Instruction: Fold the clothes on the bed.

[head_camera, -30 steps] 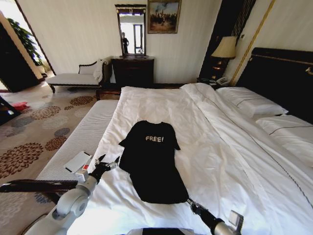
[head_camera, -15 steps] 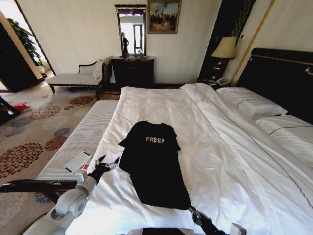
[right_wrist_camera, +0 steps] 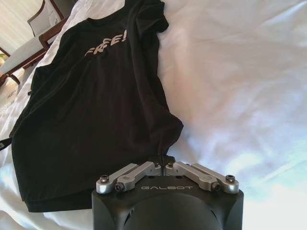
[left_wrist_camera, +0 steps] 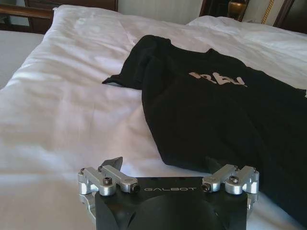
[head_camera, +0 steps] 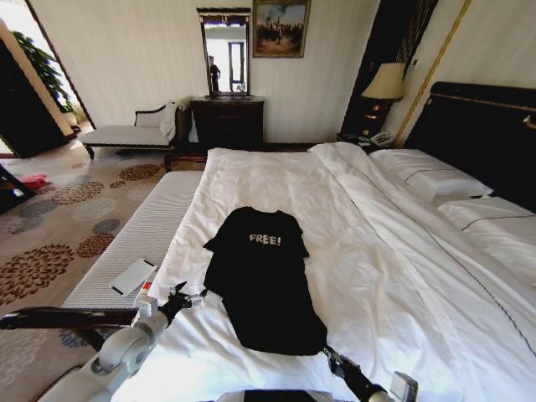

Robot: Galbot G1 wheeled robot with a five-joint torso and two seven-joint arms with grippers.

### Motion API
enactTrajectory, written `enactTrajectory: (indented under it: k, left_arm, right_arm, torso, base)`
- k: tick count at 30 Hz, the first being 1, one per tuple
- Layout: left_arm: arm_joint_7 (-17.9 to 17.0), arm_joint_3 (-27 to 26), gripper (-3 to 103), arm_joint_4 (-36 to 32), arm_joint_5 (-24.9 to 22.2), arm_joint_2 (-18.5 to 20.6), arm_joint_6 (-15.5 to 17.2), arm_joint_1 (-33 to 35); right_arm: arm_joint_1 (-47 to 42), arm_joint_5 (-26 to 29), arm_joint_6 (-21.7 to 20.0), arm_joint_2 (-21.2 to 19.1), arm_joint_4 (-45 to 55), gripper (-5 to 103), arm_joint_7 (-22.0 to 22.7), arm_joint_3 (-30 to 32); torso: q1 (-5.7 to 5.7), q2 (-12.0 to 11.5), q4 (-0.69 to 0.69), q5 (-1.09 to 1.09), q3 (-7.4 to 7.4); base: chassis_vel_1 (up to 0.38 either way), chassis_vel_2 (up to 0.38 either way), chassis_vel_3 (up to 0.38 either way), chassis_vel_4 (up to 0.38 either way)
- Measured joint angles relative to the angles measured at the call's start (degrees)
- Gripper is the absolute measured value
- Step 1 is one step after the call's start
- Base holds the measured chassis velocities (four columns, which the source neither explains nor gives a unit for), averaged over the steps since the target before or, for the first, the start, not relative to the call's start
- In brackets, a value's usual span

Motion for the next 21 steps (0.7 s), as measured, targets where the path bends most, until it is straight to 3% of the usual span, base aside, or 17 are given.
enactTrajectory:
  k: [3,5,8,10,11,15,17,21]
  left_arm:
    - [0.11,1.31,96,1.41,0.16,-1.5,-0.47,-1.39]
    - [0.49,1.96,86,2.13,0.18,-2.38,-0.97,-2.05]
    - [0.72,2.56,81,2.68,0.29,-2.91,-1.43,-2.62]
    - [0.79,3.83,70,3.25,0.44,-4.0,-1.86,-3.61]
    - [0.79,3.83,70,3.25,0.44,-4.0,-1.86,-3.61]
    - [0.58,5.59,47,2.74,0.53,-4.77,-1.98,-4.15]
    - [0.45,5.66,47,2.27,0.52,-4.68,-1.98,-4.03]
    - [-0.35,3.68,26,-0.36,-0.86,-2.91,-1.78,-2.64]
  right_arm:
    - [0.45,0.64,-0.36,-0.81,0.02,0,0.28,-0.07]
    - [0.83,0.93,-0.6,-1.21,-0.01,0,0.47,-0.3]
    - [1.03,1.0,-0.73,-1.28,-0.05,0,0.56,-0.48]
    - [1.38,1.12,-0.94,-1.36,-0.06,0,0.75,-0.63]
    - [1.38,1.12,-0.94,-1.36,-0.06,0,0.75,-0.63]
    - [1.5,1.23,-1.2,-1.63,0.08,0,1.0,-0.58]
    - [1.46,1.23,-1.21,-1.65,0.12,0,1.01,-0.54]
    - [1.43,1.2,-1.22,-1.57,0.12,0,1.04,-0.43]
  torso:
    - [0.0,0.0,-0.01,0.0,0.0]
    - [0.0,0.0,0.01,0.02,0.0]
    - [0.0,0.0,0.01,0.02,0.0]
    - [0.0,0.0,0.0,0.01,0.0]
    - [0.0,0.0,0.0,0.01,0.0]
    - [0.0,0.0,0.01,0.01,0.0]
    - [0.0,0.0,0.0,0.01,0.0]
    - [0.0,0.0,0.0,0.01,0.0]
  base:
    - [0.0,0.0,0.0,0.0]
    - [0.0,0.0,0.0,0.0]
    - [0.0,0.0,0.0,0.0]
    - [0.0,0.0,0.0,0.0]
    - [0.0,0.0,0.0,0.0]
    - [0.0,0.0,0.0,0.0]
    - [0.0,0.0,0.0,0.0]
    - [0.0,0.0,0.0,0.0]
